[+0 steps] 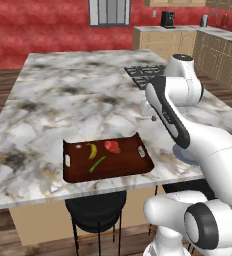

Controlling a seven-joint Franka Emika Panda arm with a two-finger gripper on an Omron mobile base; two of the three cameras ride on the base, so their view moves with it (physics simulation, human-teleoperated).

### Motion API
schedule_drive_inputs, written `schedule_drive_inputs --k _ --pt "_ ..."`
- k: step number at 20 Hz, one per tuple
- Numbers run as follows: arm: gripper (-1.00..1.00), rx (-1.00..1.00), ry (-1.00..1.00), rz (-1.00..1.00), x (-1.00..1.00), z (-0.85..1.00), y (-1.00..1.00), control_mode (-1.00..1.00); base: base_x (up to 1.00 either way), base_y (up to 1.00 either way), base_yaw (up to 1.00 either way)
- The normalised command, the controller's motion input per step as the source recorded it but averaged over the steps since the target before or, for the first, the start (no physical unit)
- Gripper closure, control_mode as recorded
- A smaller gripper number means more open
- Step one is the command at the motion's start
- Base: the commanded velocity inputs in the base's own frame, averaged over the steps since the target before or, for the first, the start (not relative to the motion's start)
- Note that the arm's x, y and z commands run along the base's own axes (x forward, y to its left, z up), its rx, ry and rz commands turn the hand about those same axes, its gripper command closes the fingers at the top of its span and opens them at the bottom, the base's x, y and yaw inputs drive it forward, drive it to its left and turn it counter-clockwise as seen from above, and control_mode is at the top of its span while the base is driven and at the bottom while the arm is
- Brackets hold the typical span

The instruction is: Create a steak meal by picking up the steak and asparagus from the tray and placing them on the plate. Leave the banana on the tray.

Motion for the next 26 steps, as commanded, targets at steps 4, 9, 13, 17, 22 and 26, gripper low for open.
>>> schedule_drive_inputs --k 4,9,13,17,22,26 --pt "-1.00 -0.02 0.00 0.00 0.00 -0.29 0.12 -1.00 0.00 0.00 0.00" --pt "-1.00 0.00 -0.08 0.00 -0.06 -0.65 0.30 -1.00 0.00 0.00 0.00" --pt "-1.00 0.00 -0.07 0.00 -0.01 -0.60 0.37 -1.00 0.00 0.00 0.00" --pt "-1.00 0.05 -0.01 0.00 0.00 -0.42 0.28 -1.00 0.00 0.00 0.00" --pt "-1.00 0.10 0.03 -0.03 0.06 -0.46 0.37 -1.00 0.00 0.00 0.00" --pt "-1.00 0.01 0.12 -0.04 0.22 -0.55 0.71 -1.00 0.00 0.00 0.00"
